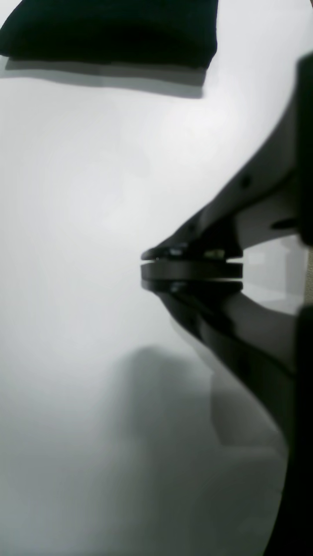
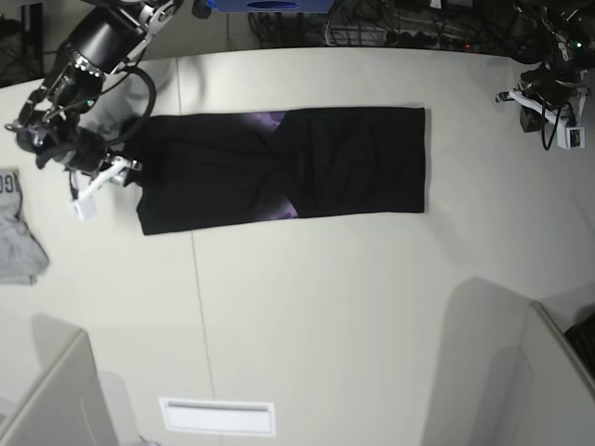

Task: Fold the T-shirt properly
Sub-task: 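Release and raise the left gripper away from the folded strip, then grasp the strip ends again with both grippers and fold inward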

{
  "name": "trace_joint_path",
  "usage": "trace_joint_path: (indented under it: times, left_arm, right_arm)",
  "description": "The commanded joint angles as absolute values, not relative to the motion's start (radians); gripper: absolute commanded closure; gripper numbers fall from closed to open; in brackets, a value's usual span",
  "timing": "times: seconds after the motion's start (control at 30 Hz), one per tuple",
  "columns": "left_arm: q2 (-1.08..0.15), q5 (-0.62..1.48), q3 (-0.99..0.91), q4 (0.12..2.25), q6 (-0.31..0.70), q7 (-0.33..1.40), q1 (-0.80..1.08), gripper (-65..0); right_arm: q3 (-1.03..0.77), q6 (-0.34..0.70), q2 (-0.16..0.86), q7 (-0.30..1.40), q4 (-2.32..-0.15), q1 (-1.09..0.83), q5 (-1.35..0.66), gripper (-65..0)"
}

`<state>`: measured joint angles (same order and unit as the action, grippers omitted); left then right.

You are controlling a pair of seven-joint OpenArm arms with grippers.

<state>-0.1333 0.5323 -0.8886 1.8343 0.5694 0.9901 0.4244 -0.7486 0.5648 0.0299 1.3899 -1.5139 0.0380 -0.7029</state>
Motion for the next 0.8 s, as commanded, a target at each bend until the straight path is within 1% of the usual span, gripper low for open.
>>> trace_joint_path:
  times: [0.0, 0.13, 0.33, 0.5, 0.67, 0.77]
  left_arm:
    - [-0.145, 0.549, -0.894, 1.848, 0.572, 0.975, 0.429, 0.0]
    - [-0.143, 0.549, -0.894, 1.850, 0.572, 0.975, 0.429, 0.0]
    - [-0.139, 0.549, -0.883, 1.848, 0.572, 0.975, 0.429, 0.0]
    - [-0.139, 0.547, -0.769, 1.848, 0.570, 0.974, 0.423, 0.0]
    - [-0.137, 0.547, -0.694, 1.837, 0.568, 0.972, 0.401, 0.0]
    - [-0.137, 0.547, -0.674, 1.790, 0.568, 0.972, 0.383, 0.0]
  right_arm:
    - [-0.736, 0.570, 0.039, 1.376, -1.520, 0.062, -0.722, -33.5]
    - [-0.725, 0.567, 0.039, 1.345, -1.474, 0.081, -0.717, -32.7]
    - [-0.719, 0.567, 0.087, 1.305, -1.426, 0.074, -0.717, -32.7]
    - [-0.719, 0.567, 0.104, 1.307, -1.359, 0.079, -0.720, -32.7]
    - [-0.719, 0.567, 0.094, 1.314, -1.354, 0.074, -0.725, -32.7]
    - [-0.719, 0.567, 0.091, 1.317, -1.354, 0.074, -0.725, -32.7]
